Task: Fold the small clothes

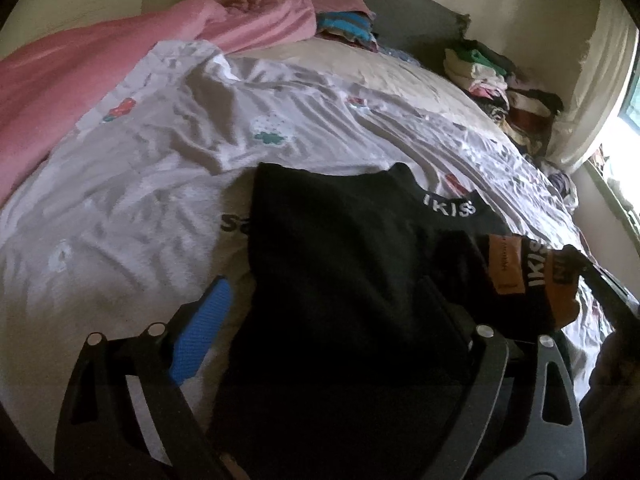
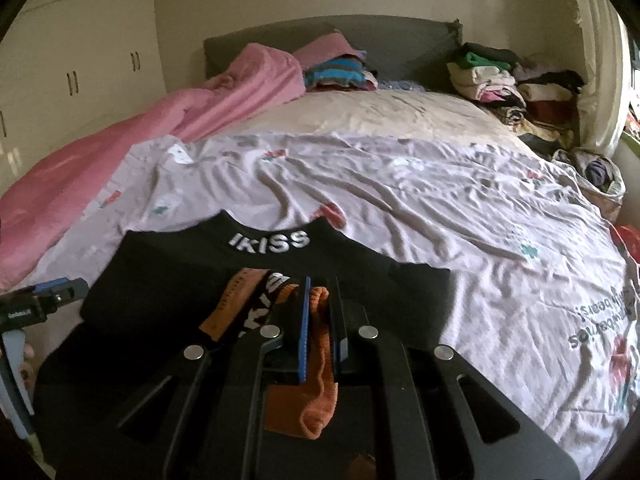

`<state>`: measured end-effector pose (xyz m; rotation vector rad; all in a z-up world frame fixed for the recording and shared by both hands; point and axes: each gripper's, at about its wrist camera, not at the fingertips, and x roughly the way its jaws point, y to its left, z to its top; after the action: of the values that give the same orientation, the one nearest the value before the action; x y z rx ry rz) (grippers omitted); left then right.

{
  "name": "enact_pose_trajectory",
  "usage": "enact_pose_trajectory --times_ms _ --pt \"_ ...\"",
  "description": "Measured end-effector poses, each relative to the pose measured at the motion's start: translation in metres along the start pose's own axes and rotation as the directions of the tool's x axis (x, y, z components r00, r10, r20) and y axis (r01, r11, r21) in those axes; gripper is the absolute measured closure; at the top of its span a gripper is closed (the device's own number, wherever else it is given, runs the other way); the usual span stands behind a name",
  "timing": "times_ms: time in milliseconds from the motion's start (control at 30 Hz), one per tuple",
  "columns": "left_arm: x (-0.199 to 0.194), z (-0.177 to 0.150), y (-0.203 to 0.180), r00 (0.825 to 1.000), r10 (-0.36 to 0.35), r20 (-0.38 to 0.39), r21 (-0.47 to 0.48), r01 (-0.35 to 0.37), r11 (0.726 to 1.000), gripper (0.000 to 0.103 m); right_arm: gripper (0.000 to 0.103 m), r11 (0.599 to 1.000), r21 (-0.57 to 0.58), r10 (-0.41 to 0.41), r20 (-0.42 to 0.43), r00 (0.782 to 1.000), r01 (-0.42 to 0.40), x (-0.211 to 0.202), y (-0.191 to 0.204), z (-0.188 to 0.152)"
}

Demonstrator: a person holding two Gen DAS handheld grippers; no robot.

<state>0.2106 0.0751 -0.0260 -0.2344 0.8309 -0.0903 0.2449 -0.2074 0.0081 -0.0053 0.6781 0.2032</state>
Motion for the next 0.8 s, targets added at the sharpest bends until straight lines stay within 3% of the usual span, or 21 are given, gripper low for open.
enact_pose_trajectory --times_ms 267,433,667,800 --pt "0.026 -0.001 -0.017 0.997 -0.043 -0.062 0.041 0.046 0.998 0.051 0.095 0.999 0.01 -0.04 -0.028 0.999 0.04 0.008 -0.007 -0.01" --pt "0.036 -0.004 -0.016 0.995 -0.048 -0.088 0.037 0.051 0.998 0.052 0.094 0.999 0.018 -0.046 -0.039 0.998 0.047 0.011 -0.011 -0.013" --pt "0.025 0.0 -0.004 0.995 -0.082 -0.065 0.006 0.083 0.997 0.052 0.082 0.997 0.031 -0.068 -0.036 0.997 0.069 0.005 -0.013 -0.015" --pt "0.015 0.003 0.006 0.995 -0.087 -0.043 -0.013 0.086 0.996 0.052 0.081 0.999 0.025 -0.037 -0.049 0.998 0.039 0.002 -0.008 -0.019"
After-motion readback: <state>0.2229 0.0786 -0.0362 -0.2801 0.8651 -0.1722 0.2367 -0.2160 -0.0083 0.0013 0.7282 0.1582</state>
